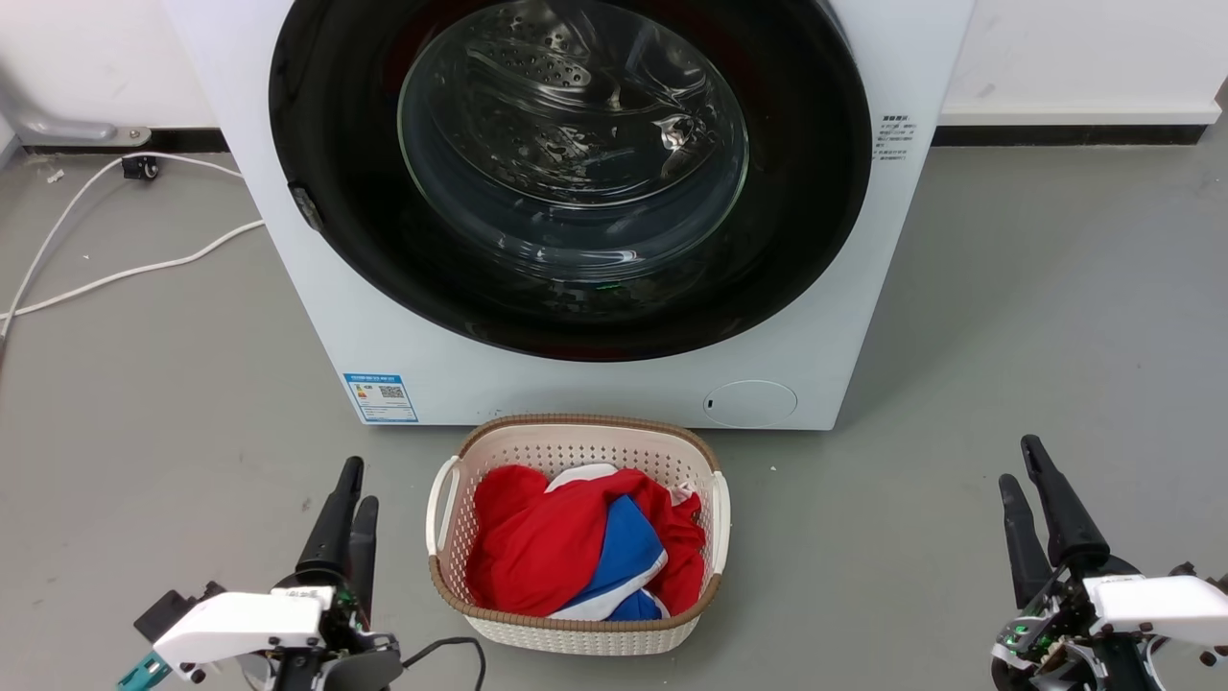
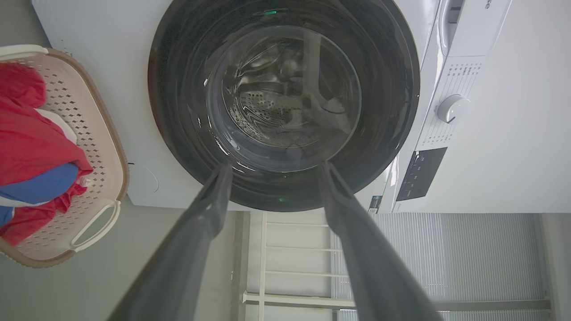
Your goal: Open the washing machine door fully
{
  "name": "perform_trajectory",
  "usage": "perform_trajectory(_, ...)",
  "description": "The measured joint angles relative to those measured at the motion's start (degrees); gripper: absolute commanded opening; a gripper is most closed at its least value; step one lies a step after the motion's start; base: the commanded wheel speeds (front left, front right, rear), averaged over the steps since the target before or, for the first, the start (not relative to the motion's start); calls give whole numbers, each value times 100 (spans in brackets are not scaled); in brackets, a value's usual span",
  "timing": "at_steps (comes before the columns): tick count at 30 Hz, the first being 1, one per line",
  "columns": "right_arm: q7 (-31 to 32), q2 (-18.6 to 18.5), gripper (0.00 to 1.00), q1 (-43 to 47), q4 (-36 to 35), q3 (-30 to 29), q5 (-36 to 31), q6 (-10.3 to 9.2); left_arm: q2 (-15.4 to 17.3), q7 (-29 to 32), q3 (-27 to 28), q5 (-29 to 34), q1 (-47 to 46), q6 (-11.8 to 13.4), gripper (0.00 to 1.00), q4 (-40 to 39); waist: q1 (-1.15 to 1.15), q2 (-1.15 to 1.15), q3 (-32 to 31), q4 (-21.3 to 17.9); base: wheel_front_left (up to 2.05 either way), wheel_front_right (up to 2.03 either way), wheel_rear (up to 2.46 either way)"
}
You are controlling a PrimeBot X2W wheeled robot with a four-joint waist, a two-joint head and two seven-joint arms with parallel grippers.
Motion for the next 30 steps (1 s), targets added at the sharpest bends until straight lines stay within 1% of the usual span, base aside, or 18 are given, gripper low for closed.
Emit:
perform_trajectory(4,-114,-10,100,45,-98,73,-168,0,1,-104,-166,186,-6,0,100,-87,0,0,6,5,0,0,0)
perform_trajectory(8,-225,-35,100,46,-203,131,-472,0,1,-207,-281,461,-22,0,100,-186,0,0,11,11,0,0,0)
perform_trajectory(13,-348,-69,100,69,-359,175,-998,0,2,-336,-441,932,-53,0,100,-316,0,0,15,19,0,0,0)
perform_trajectory(15,-400,-108,100,74,-436,200,-1348,0,1,-382,-482,1157,-64,0,100,-370,0,0,17,21,0,0,0)
perform_trajectory(16,-400,-108,100,74,-436,200,-1348,0,1,-382,-482,1157,-64,0,100,-370,0,0,17,21,0,0,0)
perform_trajectory(17,-419,-130,100,80,-468,204,-1537,0,2,-409,-497,1278,-67,0,100,-392,0,0,19,22,0,0,0)
perform_trajectory(18,-461,-140,100,100,-519,212,-1882,0,3,-453,-534,1490,-73,0,100,-449,0,0,22,22,0,0,0)
perform_trajectory(23,-572,-138,100,126,-638,271,-2675,1,1,-558,-639,2176,-94,0,100,-539,0,0,30,19,0,0,0)
perform_trajectory(24,-601,-138,100,139,-679,287,-2963,1,3,-606,-660,2481,-94,0,100,-555,0,0,30,19,0,0,0)
perform_trajectory(30,-645,-136,100,180,-832,328,-3794,1,4,-726,-777,3319,-96,0,100,-564,-1,0,27,28,0,0,0)
